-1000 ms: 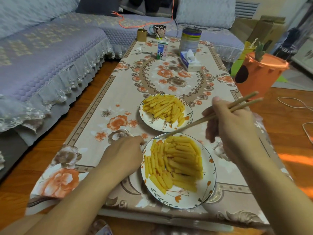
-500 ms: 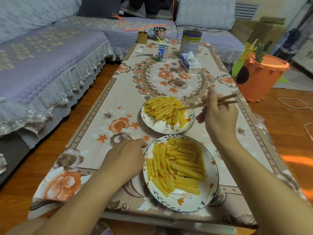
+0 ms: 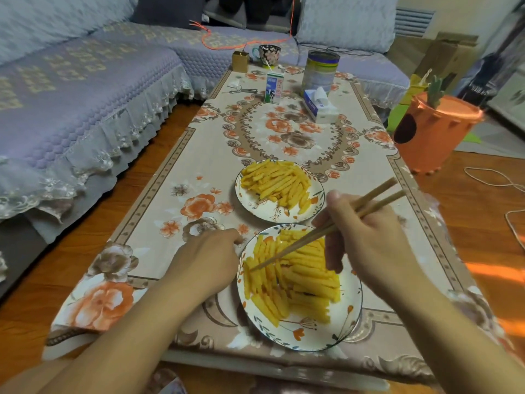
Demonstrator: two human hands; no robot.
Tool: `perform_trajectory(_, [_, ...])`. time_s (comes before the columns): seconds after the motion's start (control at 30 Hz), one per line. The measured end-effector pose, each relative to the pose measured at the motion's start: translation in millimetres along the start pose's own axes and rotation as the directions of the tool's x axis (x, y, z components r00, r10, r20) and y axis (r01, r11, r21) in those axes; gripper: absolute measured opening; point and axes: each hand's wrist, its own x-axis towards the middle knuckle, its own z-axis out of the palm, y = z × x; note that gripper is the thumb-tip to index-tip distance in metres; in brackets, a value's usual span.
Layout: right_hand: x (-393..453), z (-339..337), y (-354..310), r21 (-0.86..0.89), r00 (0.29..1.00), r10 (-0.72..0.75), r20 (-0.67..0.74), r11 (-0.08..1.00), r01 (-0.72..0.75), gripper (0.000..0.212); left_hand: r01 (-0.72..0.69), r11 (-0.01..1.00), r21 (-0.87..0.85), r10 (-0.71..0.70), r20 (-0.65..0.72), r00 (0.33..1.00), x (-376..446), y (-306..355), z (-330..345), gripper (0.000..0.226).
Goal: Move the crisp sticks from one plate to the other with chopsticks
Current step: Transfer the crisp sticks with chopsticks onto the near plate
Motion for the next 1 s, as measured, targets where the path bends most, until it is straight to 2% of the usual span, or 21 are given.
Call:
perform_trajectory(0.07, [-6,5,2,-0.051,0.999,-0.010,0.048,0.999,0.013,0.048,0.005,1.000,0.002,-0.005,-0.004,1.000,1,1,1,0.042])
perform_trajectory(0.13, [-4,2,0,-0.063,0.999,-0.027,0.037,0.998,0.029,0.047,0.006,1.000,0.003,-0.006,-0.013,1.000,2,1,3,0.041])
perform_trajectory(0.23, [8,-14,-3,-0.025,0.993,-0.040,-0.108,0.999,0.037,0.048,0.004,1.000,0.004,-0.004,-0.023,1.000,3,2,5,0.042])
perform_trajectory(0.33, [28,-33,9,0.030,0.953,-0.038,-0.299,0.998,0.049,0.047,-0.005,1.000,0.021,0.006,-0.027,1.000,3,2,6,0.042])
perform_trajectory(0.43, [49,-41,33,0.035,0.913,0.000,-0.409,0.999,0.016,0.044,-0.017,0.999,0.045,0.018,-0.028,0.999,3,1,7,0.044])
perform_trajectory(0.53, [63,-38,48,0.034,0.898,0.027,-0.439,0.999,-0.014,0.043,-0.025,0.998,0.053,0.027,-0.032,0.999,3,2,8,0.043])
perform_trajectory(0.7, [75,-12,49,0.031,0.893,-0.034,-0.449,0.998,0.053,0.039,-0.023,0.998,0.054,0.025,-0.042,0.999,3,0,7,0.043])
perform_trajectory(0.87, [86,8,51,0.056,0.900,-0.022,-0.436,0.997,0.052,0.036,-0.024,0.998,0.052,0.025,-0.022,0.999,1,2,6,0.042])
perform_trajectory(1.0, [86,5,44,0.103,0.860,0.008,-0.510,0.993,0.051,0.041,-0.012,0.999,0.036,0.012,-0.016,1.000,2,0,4,0.043])
